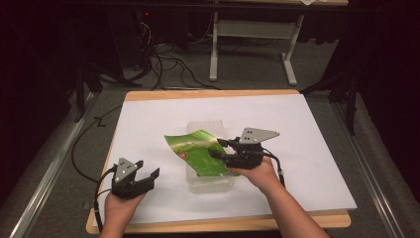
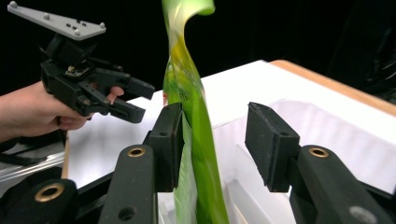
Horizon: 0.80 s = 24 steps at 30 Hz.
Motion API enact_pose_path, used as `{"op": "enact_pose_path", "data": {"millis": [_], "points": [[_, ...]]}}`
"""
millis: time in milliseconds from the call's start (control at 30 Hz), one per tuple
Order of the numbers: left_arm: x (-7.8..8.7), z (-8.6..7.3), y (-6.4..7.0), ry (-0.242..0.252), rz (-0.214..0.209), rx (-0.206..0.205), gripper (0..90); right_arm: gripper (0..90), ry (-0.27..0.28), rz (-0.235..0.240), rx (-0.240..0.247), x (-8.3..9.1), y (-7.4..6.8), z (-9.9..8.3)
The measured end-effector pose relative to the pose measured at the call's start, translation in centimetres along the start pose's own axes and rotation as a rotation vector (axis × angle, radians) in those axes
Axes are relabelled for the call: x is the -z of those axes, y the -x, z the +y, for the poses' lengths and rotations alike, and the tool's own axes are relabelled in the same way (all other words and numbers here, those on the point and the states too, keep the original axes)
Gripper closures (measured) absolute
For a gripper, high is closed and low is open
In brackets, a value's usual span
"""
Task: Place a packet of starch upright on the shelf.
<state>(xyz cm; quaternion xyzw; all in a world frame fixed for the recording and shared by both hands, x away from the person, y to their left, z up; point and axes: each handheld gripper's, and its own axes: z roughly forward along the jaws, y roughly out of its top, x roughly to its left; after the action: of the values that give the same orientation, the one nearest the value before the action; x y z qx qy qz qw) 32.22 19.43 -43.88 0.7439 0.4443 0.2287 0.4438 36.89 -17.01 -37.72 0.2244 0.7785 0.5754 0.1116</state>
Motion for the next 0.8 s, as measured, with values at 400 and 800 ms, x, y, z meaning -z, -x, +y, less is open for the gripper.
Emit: {"op": "enact_pose_path", "data": {"millis": [400, 800], "points": [[-0.5, 0.2, 1.1, 0.002, -0.039, 0.022, 41.9, 57.9, 0.032, -0.143, -0.015, 4.7, -0.5, -0.8], [-2.1, 0.5, 4.5, 0.0, -0.108, 0.013, 86.3, 81.6, -0.114, -0.228, -0.085, 5.5, -0.8, -4.3]]}}
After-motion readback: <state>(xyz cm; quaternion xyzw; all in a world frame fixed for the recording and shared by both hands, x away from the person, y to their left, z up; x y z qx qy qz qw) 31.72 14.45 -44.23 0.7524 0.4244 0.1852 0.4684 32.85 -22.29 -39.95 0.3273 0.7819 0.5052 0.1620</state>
